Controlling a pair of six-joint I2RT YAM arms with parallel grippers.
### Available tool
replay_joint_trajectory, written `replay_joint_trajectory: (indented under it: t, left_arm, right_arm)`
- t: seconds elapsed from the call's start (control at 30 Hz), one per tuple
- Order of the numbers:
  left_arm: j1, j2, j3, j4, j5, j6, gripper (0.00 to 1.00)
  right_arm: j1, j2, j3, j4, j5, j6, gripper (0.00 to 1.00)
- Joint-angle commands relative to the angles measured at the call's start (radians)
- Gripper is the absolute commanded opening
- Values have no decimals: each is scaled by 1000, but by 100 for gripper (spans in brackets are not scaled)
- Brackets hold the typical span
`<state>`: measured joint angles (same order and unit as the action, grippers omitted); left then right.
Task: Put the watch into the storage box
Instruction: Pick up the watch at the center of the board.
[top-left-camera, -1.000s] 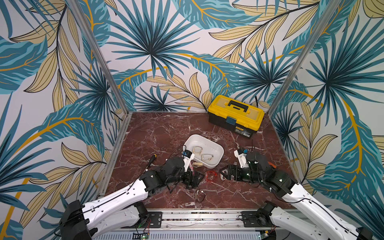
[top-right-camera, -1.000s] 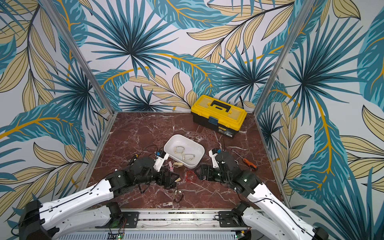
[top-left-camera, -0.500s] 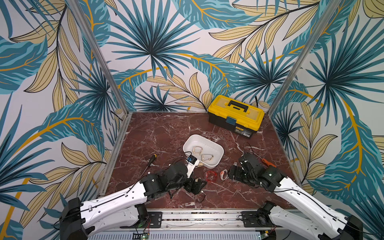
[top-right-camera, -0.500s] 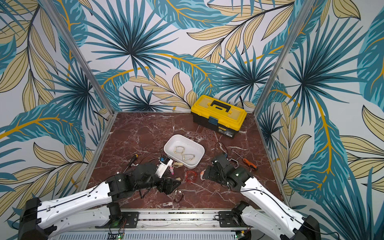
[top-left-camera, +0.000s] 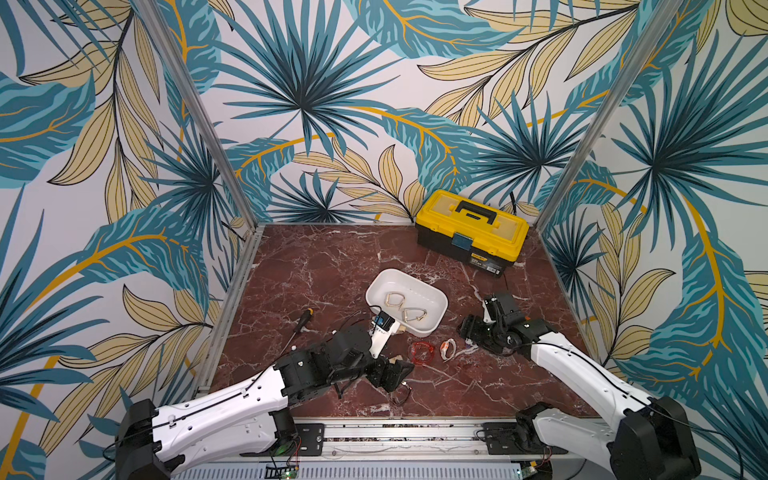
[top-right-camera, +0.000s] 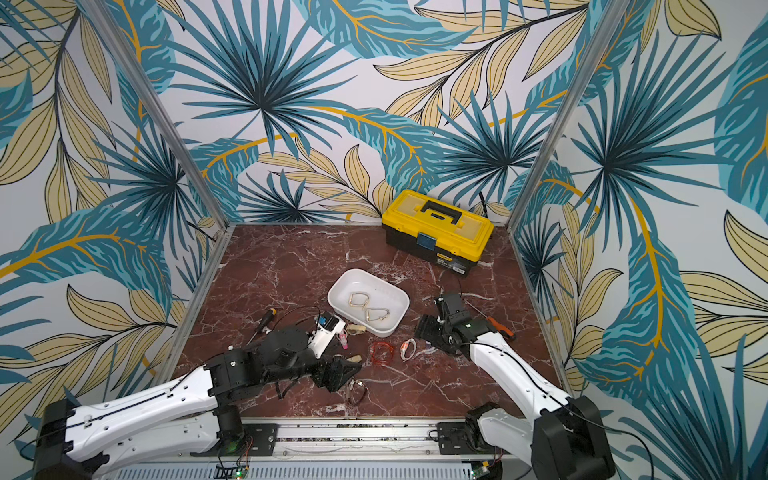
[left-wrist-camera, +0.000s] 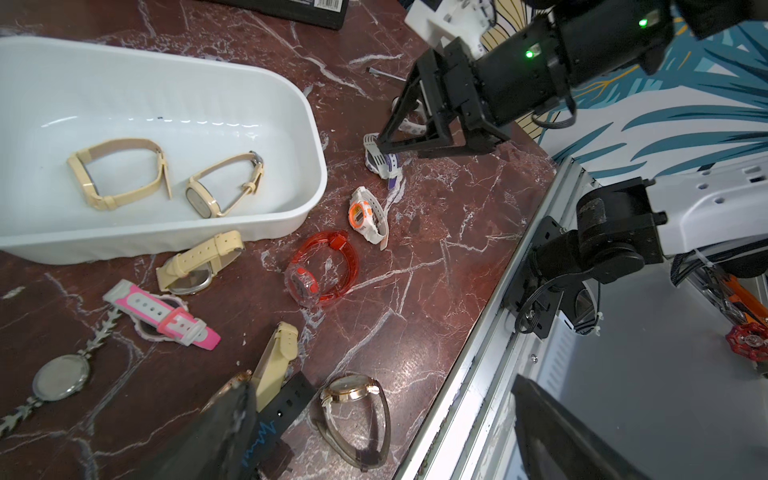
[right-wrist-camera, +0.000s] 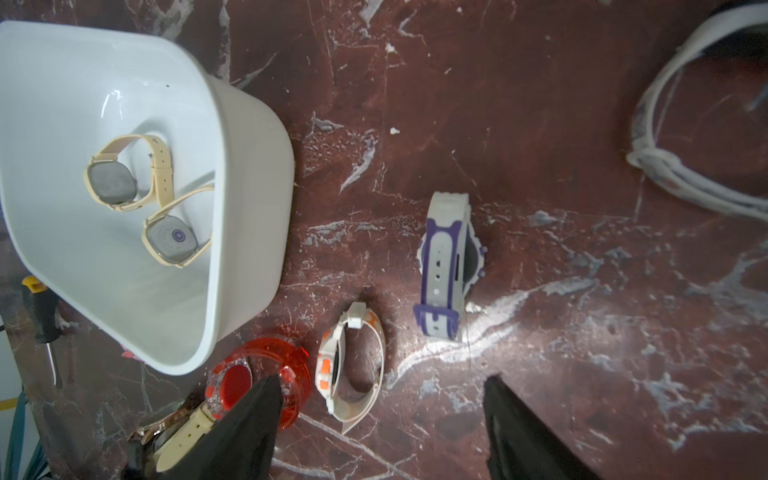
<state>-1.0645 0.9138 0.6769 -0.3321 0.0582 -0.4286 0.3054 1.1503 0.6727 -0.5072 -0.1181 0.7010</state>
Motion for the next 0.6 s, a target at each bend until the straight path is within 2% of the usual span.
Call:
replay_joint_trajectory:
  t: [0.0,0.23,0.57]
  left_arm:
    - [-37,-25,41,-13,-62,64,100]
    - [-51,-14,59,-27,-90,84,100]
    - [-51,8,72,-34,-100,88,100]
  right_arm:
    - [-42,29,-32,77,-88,-44,77]
    - [-110,133,-46,161,-161,-69,73]
    - [-161,162,-91,255,-226,-78,69]
